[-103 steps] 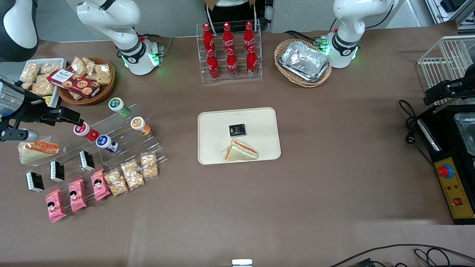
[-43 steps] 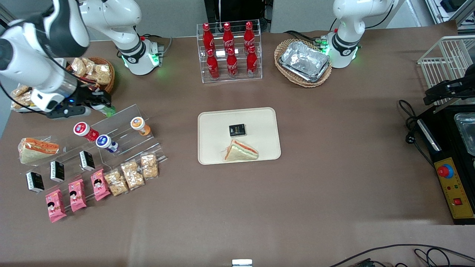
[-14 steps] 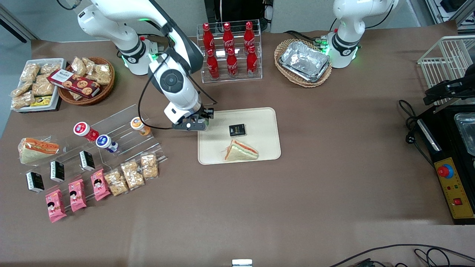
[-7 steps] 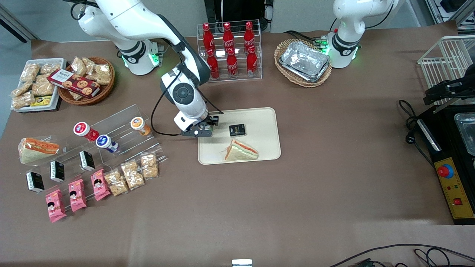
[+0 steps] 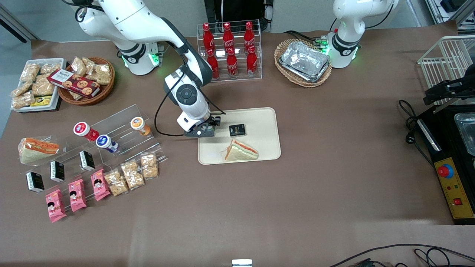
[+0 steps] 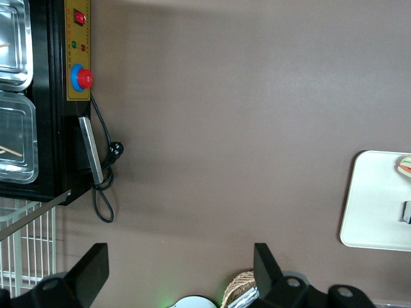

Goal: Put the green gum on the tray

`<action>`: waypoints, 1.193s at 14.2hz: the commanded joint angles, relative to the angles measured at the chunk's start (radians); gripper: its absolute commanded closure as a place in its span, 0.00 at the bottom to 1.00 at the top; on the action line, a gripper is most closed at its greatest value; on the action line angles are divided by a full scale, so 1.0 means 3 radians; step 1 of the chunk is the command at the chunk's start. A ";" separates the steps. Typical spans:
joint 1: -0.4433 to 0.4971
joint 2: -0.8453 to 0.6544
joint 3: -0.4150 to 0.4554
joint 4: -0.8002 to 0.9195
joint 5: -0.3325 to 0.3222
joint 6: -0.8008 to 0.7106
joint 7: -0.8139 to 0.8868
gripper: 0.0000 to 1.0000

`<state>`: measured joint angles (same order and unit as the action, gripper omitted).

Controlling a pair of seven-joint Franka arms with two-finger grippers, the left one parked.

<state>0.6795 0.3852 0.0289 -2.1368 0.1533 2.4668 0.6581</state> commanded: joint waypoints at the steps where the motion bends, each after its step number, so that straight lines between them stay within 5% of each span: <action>1: 0.0031 0.0040 -0.0030 0.0046 0.0041 0.0056 0.0036 0.02; 7: -0.0331 -0.0444 -0.0065 0.0051 0.0026 -0.0306 -0.0066 0.01; 17: -0.1629 -0.1488 -0.0071 0.0198 -0.0005 -0.1589 -0.1344 0.01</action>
<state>0.2788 -0.0056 -0.0019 -2.0963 0.1525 2.0769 0.3422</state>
